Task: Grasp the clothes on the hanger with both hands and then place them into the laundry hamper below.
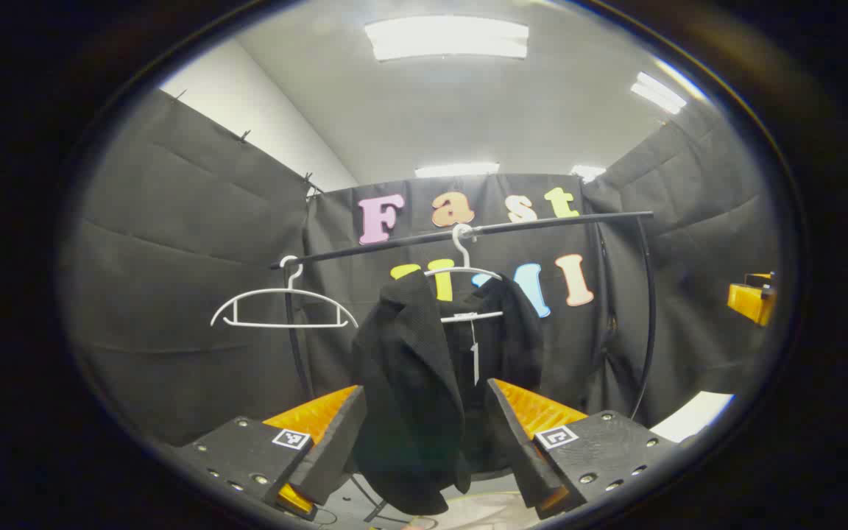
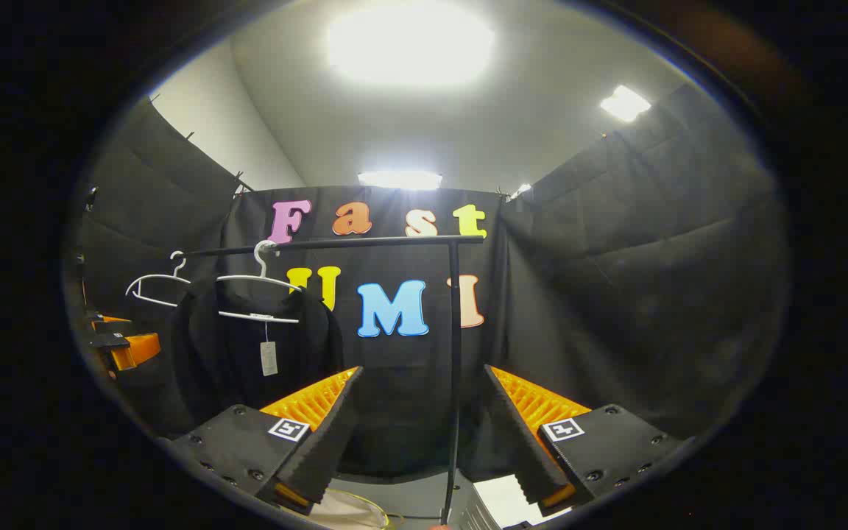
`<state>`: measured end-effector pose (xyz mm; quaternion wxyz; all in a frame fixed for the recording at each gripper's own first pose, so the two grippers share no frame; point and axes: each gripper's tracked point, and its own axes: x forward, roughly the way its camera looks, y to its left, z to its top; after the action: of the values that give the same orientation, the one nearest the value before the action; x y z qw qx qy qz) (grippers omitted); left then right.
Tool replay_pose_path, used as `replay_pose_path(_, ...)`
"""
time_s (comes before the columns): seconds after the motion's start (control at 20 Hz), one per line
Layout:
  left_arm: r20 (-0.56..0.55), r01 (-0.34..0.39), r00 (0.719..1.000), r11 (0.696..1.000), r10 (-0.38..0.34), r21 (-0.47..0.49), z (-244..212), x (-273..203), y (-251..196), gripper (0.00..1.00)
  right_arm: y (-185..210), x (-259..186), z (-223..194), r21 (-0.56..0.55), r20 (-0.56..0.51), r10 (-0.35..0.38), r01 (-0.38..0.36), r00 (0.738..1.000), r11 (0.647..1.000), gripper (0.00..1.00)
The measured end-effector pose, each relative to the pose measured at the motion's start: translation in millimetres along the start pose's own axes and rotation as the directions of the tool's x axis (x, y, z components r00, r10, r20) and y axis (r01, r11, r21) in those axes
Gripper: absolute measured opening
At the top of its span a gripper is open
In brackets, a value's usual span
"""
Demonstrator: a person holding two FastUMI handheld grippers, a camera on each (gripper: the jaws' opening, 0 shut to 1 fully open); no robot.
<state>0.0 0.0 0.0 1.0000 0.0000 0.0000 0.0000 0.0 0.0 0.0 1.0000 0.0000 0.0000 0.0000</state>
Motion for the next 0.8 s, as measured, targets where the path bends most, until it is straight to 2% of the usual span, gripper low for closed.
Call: replay_pose_path(0.8,-0.013,-0.061,0.998,0.998,0.061,-0.023,-11,-1,4,0.94,-9,-2,-22,0.007,-0.007,0.01,-0.01,1.0,1.0,0.99)
